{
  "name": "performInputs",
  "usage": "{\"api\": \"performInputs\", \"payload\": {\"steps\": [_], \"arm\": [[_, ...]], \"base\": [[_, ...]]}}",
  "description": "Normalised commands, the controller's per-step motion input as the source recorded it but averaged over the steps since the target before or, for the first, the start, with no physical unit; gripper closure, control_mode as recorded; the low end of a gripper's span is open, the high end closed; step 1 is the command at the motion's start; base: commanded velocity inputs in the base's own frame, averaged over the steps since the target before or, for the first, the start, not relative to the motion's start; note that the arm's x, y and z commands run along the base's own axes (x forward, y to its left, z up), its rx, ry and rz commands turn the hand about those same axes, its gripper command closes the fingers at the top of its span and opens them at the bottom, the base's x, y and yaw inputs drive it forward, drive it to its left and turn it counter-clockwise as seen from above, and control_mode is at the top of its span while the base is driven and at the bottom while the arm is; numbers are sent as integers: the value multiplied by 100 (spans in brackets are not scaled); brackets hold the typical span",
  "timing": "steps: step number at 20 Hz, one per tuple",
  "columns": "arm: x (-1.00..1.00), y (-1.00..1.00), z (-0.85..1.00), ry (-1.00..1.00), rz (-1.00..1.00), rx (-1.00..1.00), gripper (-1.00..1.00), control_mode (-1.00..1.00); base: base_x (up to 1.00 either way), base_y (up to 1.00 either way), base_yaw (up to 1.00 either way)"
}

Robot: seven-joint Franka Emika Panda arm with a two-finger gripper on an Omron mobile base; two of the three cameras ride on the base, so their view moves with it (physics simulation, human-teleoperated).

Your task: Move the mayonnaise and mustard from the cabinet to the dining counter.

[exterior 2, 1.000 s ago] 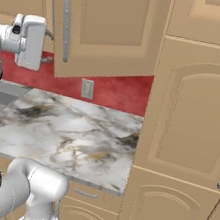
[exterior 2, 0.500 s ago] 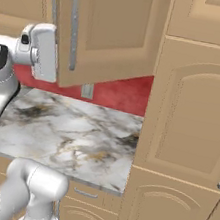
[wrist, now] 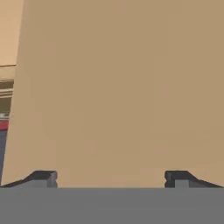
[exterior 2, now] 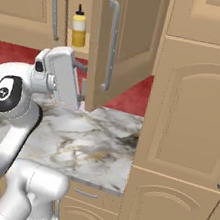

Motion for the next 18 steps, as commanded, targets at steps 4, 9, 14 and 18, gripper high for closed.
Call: {"api": "performInputs", "payload": {"steps": [4,9,14,18], "arm": [[-17,-86,-9,-2,-2,-1,-100,-100],[7,-29,0,0,-1,9,-100,-100],[1,33,2,-6,1,27,-100,-100],[0,70,8,-19,10,31,-100,-100]], "base": [[0,0,0],[0,0,0],[0,0,0],[0,0,0]]}}
